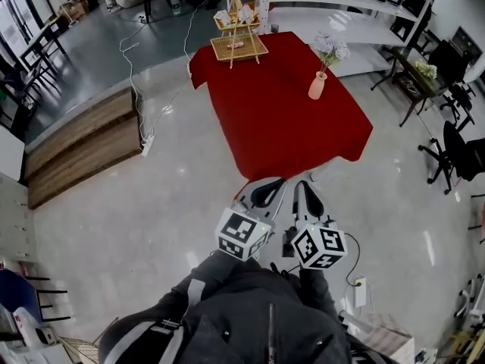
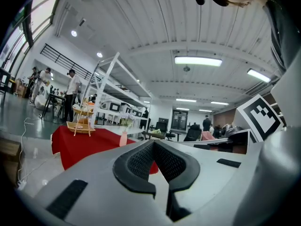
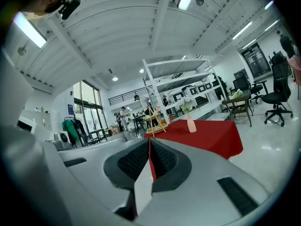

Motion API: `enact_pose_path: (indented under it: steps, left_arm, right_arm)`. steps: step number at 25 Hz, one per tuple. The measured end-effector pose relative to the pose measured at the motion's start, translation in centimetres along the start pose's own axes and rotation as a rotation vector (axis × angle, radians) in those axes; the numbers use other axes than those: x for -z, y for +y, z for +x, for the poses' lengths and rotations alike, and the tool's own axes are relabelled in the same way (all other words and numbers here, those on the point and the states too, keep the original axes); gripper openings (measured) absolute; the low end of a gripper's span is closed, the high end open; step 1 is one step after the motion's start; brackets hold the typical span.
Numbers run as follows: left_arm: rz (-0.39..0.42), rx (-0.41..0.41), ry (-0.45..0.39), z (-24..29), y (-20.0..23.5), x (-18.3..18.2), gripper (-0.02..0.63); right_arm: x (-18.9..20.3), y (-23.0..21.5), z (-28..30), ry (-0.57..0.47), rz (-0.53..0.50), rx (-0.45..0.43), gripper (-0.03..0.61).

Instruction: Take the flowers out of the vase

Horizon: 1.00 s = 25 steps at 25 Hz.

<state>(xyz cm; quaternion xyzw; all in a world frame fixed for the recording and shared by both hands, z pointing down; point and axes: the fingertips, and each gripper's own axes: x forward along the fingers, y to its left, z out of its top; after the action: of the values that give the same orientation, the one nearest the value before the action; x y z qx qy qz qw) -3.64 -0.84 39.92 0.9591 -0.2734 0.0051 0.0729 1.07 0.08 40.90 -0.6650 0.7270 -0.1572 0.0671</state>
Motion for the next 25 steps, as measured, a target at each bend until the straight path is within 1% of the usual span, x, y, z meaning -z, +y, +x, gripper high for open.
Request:
enact_pose_path:
  steps: [4,10,17,22,25]
  left_arm:
    - [-0.023,0.002,0.012,-0.2,1.6,0.4,0.009]
    - [-0.073,-0.016,0.018,-0.9,2.2,1.3,0.009]
    - [-0.077,-0.033,0.018,-0.8,2.7,1.5,0.009]
    - [-0.077,-0.029,0.033,-0.5,2.6,1.8,0.009]
    - [-0.076,-0.024,0.038,0.0,2.9,1.9,0.009]
  right_arm:
    - [0.4,0.6,1.3,-0.006,0.010,0.000,0.014]
    - [1.8,1.2,1.5,0.040,0.026,-0.010,0.014]
    - [2.2,1.4,1.5,0.051,0.033,-0.026,0.014]
    - [2.0,0.1,1.4,0.049,0.008,0.013,0.014]
    - [1.7,-0.6,1.7,0.039,0.017,0.027,0.014]
